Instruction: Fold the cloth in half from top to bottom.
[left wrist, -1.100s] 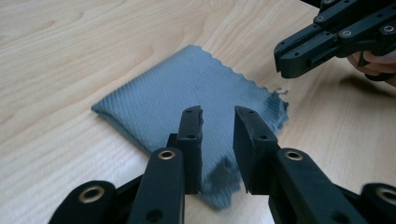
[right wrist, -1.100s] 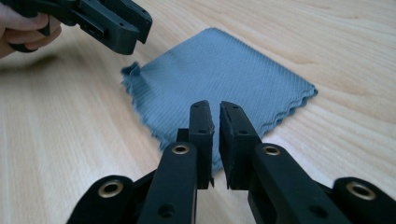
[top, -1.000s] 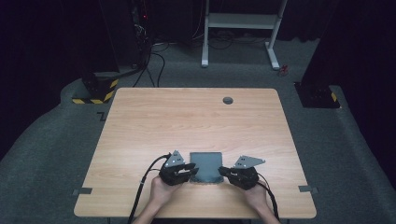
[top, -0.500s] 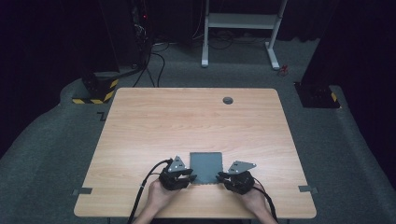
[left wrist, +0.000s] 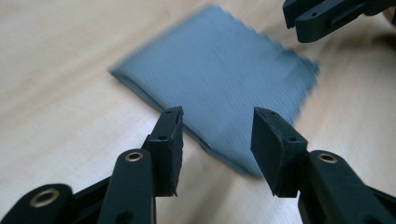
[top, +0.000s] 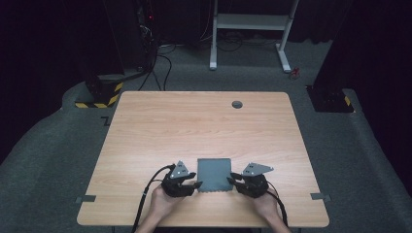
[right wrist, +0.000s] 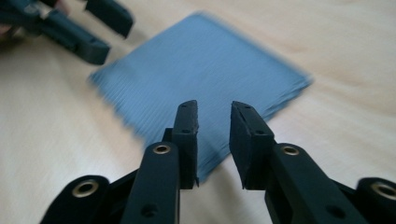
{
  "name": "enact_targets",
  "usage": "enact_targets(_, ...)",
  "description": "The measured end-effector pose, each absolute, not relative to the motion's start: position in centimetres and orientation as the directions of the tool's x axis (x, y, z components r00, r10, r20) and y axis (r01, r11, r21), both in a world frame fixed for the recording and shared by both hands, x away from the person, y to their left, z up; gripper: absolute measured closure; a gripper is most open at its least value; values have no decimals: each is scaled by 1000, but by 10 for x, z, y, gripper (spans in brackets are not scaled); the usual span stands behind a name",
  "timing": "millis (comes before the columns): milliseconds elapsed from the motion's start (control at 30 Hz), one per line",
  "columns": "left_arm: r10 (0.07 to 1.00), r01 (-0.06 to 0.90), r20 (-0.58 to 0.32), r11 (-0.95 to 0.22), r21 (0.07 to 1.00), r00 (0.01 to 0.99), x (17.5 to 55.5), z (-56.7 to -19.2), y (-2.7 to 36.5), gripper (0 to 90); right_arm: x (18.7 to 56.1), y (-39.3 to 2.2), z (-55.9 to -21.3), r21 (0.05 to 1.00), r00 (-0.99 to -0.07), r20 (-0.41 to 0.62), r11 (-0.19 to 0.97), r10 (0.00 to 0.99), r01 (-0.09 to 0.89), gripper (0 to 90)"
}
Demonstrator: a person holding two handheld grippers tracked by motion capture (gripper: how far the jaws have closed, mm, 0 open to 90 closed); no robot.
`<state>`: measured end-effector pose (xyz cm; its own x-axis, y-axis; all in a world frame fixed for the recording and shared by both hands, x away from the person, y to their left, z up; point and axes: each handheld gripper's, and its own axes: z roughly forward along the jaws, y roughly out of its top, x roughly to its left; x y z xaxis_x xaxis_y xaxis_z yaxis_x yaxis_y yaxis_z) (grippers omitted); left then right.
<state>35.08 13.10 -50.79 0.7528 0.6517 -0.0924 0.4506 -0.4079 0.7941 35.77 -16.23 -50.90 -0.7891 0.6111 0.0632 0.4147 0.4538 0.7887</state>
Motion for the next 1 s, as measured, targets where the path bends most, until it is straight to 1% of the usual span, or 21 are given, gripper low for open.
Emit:
enact_targets(67,675,465,-100,-386,796,731,360,-505,129,540,371,-160,-508,786,-762,72,434,643,441,773)
enact_targets(133,689,469,-98,-375,799,718,371,-503,125,543,384,-154,-508,777,-749,63,438,659,451,792)
enact_targets(233,692,484,-129,-348,803,710,387,-504,117,548,395,-145,-510,778,-742,79,425,666,464,803)
enact_targets(333,713,505,-128,-346,790,689,401,-509,112,552,407,-136,-512,777,-733,97,409,673,478,808)
enact_targets(400,732,518,-108,-361,776,673,407,-513,110,556,414,-131,-515,768,-726,95,413,681,489,808)
enact_targets(500,765,535,-44,-407,740,642,414,-520,113,559,422,-132,-521,743,-699,85,422,710,519,815)
enact_targets(533,767,537,-50,-399,743,640,415,-521,115,553,424,-136,-523,747,-692,102,405,714,528,805)
enact_targets(567,772,540,-52,-394,744,634,416,-521,116,551,424,-138,-522,744,-686,94,407,721,530,781)
enact_targets(633,770,535,-39,-404,742,636,416,-521,116,542,422,-140,-521,738,-674,41,432,737,517,731)
enact_targets(767,777,551,-38,-409,727,628,418,-519,115,509,427,-147,-522,743,-665,72,405,743,532,673)
enact_targets(867,778,553,-36,-413,724,628,420,-519,114,506,429,-147,-523,739,-666,88,400,740,542,640)
enact_targets(900,774,550,-38,-412,726,632,420,-519,114,512,430,-147,-523,742,-671,85,403,737,536,643)
enact_targets(967,767,545,-44,-414,729,640,420,-519,114,570,430,-145,-522,735,-683,83,418,726,534,702)
enact_targets(1000,762,545,-50,-413,730,645,420,-519,114,604,430,-144,-522,735,-691,78,427,718,526,752)
